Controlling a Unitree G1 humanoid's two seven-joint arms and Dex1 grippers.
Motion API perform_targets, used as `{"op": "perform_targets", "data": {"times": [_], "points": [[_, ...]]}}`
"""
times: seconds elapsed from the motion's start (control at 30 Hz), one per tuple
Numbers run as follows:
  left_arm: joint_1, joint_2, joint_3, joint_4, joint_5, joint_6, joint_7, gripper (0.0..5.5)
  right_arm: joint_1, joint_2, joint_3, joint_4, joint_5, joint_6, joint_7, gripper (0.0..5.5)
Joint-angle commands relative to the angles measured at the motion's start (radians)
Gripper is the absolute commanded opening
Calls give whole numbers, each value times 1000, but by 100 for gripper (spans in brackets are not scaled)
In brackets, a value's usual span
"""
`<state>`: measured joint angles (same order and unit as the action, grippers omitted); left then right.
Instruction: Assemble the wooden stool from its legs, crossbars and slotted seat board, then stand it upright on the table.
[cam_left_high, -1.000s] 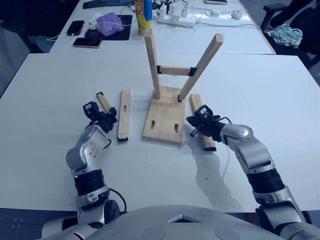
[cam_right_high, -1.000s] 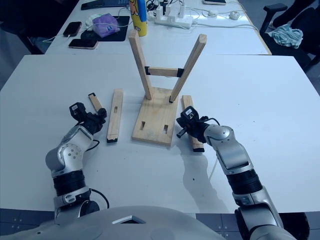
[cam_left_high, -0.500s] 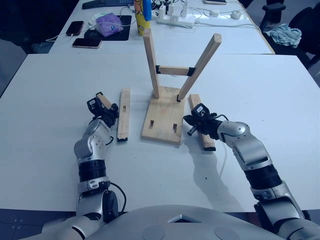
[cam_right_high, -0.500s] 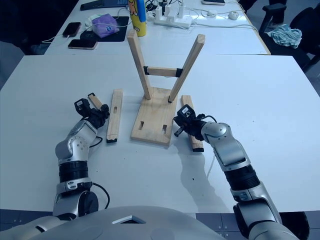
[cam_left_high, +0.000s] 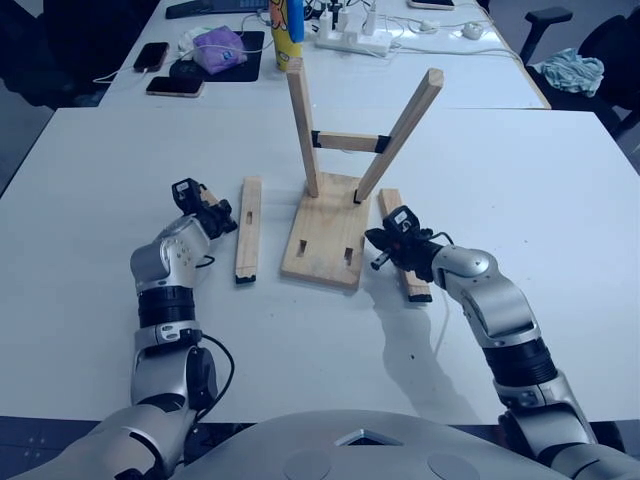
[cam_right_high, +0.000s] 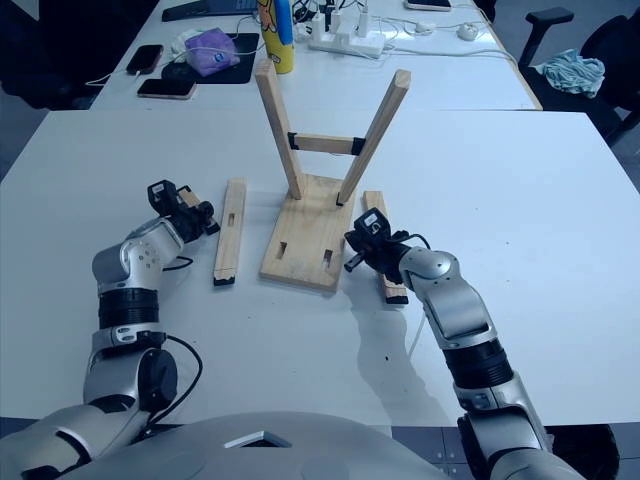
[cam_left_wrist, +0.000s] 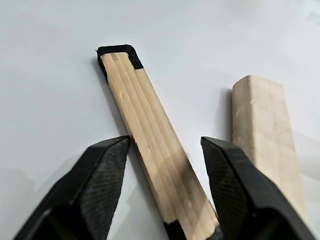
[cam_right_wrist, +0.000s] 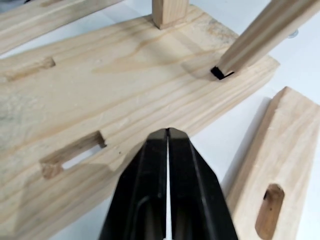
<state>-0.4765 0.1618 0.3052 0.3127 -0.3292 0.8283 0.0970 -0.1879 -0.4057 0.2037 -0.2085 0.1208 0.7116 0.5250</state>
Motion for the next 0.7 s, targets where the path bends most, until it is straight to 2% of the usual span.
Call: {"op": "perform_targets", "data": {"times": [0.03,0.27,0.53,0.7], "points": [[62,-11,-10,111,34,97,30,247,4,6,-11,-21,5,19,-15,0],[49,-13,15,156,32,103,38,157,7,16,-20,-43,12,33,-39,0],[55,53,-63,236,81,53,-49,144,59,55,-57,-99,35,34,-78,0],[226,157,-201,14,202,-155,-104,139,71,57,-81,-141,105,22,-32,0]]}}
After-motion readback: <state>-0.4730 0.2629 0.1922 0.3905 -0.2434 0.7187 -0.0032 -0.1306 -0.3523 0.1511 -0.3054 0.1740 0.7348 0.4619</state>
